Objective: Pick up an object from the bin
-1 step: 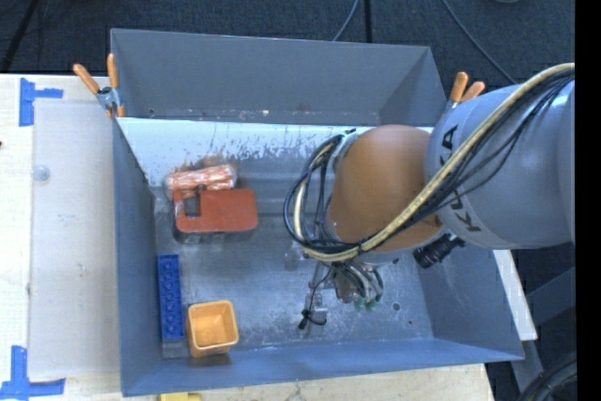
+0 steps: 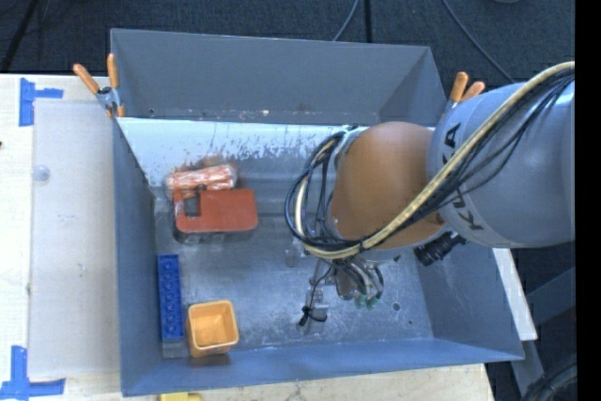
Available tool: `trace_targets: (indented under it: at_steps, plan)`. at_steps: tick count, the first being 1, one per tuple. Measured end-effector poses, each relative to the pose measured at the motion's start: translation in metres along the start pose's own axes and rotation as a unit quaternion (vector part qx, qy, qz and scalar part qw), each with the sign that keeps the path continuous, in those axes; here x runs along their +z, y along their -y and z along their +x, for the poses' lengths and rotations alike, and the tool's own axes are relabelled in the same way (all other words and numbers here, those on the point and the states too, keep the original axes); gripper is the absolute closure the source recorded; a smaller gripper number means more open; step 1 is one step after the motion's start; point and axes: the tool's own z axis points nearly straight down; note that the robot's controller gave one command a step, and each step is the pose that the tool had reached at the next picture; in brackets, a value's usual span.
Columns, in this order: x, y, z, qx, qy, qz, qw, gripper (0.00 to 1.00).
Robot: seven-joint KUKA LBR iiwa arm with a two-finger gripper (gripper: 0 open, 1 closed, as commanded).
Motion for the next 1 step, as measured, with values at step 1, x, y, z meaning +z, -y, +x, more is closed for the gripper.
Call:
trace_targets:
  at_steps: [1]
  plan:
    - [0.0217, -0.0686, 0.0040, -0.036, -0.0023, 0.000, 0.9994, 0.00]
